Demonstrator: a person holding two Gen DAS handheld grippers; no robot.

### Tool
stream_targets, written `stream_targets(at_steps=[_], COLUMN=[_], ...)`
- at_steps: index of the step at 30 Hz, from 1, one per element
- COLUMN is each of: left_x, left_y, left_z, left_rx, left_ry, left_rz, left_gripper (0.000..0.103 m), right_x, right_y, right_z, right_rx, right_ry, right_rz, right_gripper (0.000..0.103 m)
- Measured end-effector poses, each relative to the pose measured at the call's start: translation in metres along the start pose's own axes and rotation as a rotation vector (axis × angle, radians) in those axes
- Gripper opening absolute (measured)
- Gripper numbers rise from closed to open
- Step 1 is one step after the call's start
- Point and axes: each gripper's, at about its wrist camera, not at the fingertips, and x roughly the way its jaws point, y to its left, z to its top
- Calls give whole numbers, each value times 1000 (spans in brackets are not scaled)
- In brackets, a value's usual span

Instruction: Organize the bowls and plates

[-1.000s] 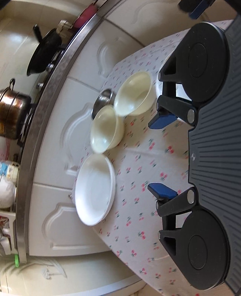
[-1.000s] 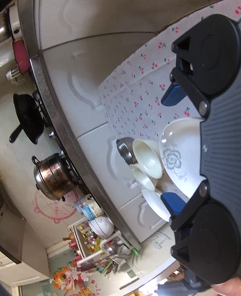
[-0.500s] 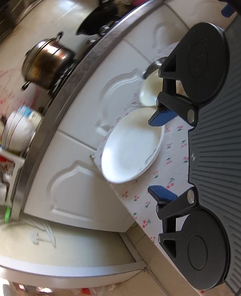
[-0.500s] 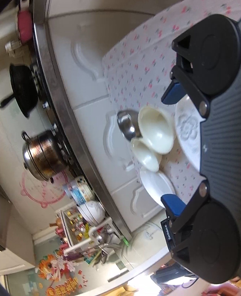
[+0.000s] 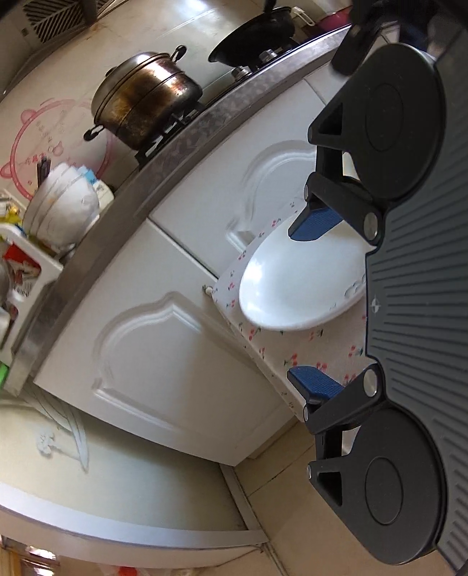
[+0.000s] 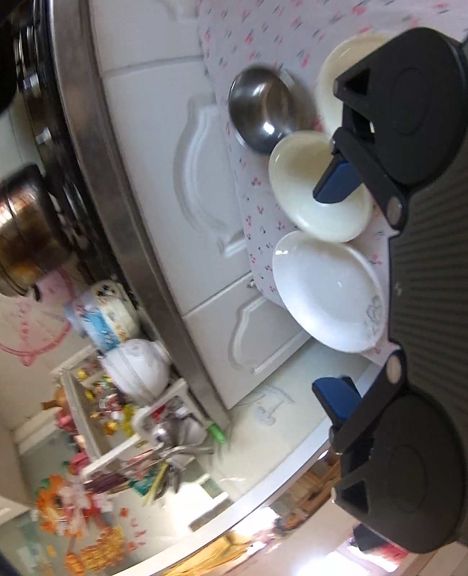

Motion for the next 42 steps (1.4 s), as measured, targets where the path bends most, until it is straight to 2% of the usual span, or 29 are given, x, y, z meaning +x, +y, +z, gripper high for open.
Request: stream_targets(at_steps=[3,7,13,22,27,30,32,35,39,42], left_x=[4,9,12,17,20,21,21,23,25,28], left_y=[9,11,1,0,2,2,1,2,2,1], left_z=[1,1,-3,-13,-15,-15,-15,-16,-16,-18], left_rx=[-26,-44,-11,45,52,55,61,59,63,69], left_ry=[13,33,50,81,89,89,86,88,92,104], left_rz=[2,-13,-48,-40,-28,-23,-18,-10,4,6], left_gripper=[85,73,70,69,69,69,69,68,68,68], right_x=[35,71,111,172,190,196,194,188,176,166], right_y=[-4,-9,-14,-11,-18,-22,-22,-17,-15,-5], right_z=[9,21,35,43,43,41,38,35,29,21], right_rx=[-11,-43,-54,-118,-108,-81,-65,-79,-54,-87], right_ry=[60,93,119,229,263,287,299,306,320,362], right_rz=[2,-22,-13,-28,-39,10,58,52,89,116], right_gripper=[102,101,101,101,102,101,101,102,102,102])
